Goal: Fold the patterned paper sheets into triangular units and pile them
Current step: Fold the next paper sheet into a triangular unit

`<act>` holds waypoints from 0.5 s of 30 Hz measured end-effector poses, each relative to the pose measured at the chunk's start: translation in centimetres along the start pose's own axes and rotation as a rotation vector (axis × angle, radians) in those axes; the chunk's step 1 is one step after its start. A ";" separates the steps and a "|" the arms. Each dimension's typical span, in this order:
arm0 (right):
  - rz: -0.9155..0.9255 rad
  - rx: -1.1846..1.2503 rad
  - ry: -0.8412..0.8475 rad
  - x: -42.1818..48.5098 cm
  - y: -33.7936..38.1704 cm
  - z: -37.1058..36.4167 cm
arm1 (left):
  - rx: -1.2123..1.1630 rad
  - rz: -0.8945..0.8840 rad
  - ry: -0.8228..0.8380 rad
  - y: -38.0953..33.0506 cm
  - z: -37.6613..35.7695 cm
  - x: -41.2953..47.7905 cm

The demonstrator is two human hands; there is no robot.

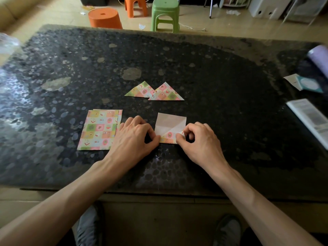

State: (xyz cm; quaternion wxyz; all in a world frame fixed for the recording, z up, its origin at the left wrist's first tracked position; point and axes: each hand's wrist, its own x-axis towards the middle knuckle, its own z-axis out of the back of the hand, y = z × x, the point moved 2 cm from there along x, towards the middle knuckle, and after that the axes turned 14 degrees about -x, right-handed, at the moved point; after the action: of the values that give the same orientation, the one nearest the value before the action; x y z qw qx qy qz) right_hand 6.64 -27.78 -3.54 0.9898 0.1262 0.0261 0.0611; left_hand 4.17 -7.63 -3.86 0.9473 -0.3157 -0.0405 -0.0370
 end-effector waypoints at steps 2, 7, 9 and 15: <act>-0.001 0.000 0.002 -0.1 0.0 0.0 | -0.006 -0.003 -0.004 0.0 0.0 0.0; -0.002 -0.002 -0.003 -0.2 0.0 0.0 | -0.004 -0.003 0.005 0.1 0.0 0.0; -0.006 -0.005 0.001 -0.1 0.0 0.0 | -0.008 -0.004 0.010 0.1 0.0 0.0; -0.012 -0.004 -0.003 0.1 0.1 -0.1 | -0.001 -0.009 0.006 0.4 -0.1 0.0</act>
State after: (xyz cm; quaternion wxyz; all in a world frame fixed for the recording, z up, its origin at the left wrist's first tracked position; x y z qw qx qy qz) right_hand 6.68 -27.70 -3.59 0.9904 0.1239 0.0254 0.0549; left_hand 4.20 -7.38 -4.19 0.9470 -0.3159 -0.0391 -0.0425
